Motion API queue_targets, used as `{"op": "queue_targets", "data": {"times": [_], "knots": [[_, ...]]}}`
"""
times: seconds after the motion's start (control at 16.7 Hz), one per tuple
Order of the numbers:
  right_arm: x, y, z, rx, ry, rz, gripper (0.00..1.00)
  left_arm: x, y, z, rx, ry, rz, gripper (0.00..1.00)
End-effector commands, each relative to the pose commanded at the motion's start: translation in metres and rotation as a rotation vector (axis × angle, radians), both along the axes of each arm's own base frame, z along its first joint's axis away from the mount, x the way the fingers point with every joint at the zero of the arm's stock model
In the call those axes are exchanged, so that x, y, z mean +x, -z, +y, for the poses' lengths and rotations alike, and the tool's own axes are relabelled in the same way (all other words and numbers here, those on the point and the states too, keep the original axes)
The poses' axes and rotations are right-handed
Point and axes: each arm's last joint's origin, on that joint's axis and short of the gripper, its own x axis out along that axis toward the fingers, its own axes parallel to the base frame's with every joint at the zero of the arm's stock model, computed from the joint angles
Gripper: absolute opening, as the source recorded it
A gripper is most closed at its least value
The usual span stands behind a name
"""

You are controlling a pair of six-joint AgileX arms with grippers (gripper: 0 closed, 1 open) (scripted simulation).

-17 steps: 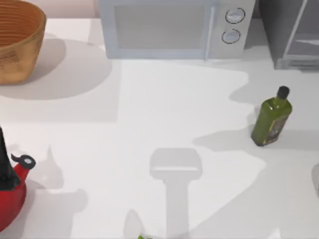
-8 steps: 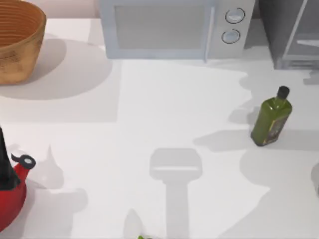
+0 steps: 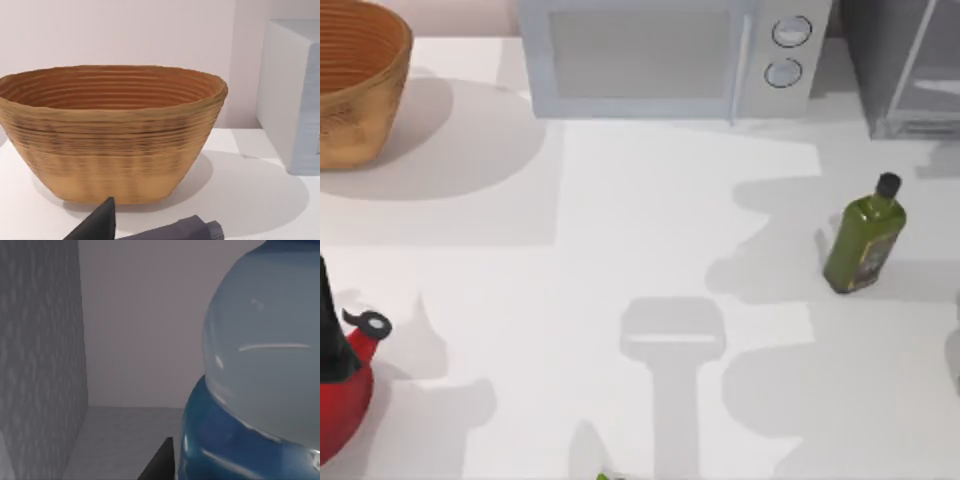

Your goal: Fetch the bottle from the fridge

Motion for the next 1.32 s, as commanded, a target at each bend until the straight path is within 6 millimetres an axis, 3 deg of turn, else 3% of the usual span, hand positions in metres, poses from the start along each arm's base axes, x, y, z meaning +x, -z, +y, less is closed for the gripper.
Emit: {"op": "queue_targets", "data": {"times": [0.18, 0.36, 0.54, 0.72, 1.02, 1.32], "knots": [[-0.043, -0.028, 0.017, -0.002, 0.005, -0.008, 0.00, 0.000, 0.000, 0.000, 0.000, 0.000, 0.000, 1.00], [-0.099, -0.042, 0.034, 0.002, 0.007, -0.008, 0.00, 0.000, 0.000, 0.000, 0.000, 0.000, 0.000, 1.00], [-0.155, -0.033, 0.048, 0.012, -0.001, -0.006, 0.00, 0.000, 0.000, 0.000, 0.000, 0.000, 0.000, 1.00], [-0.196, -0.009, 0.058, 0.021, -0.015, -0.005, 0.00, 0.000, 0.000, 0.000, 0.000, 0.000, 0.000, 1.00], [-0.224, 0.030, 0.063, 0.026, -0.021, 0.003, 0.00, 0.000, 0.000, 0.000, 0.000, 0.000, 0.000, 1.00], [-0.228, 0.042, 0.063, 0.022, -0.007, 0.007, 0.00, 0.000, 0.000, 0.000, 0.000, 0.000, 0.000, 1.00]]}}
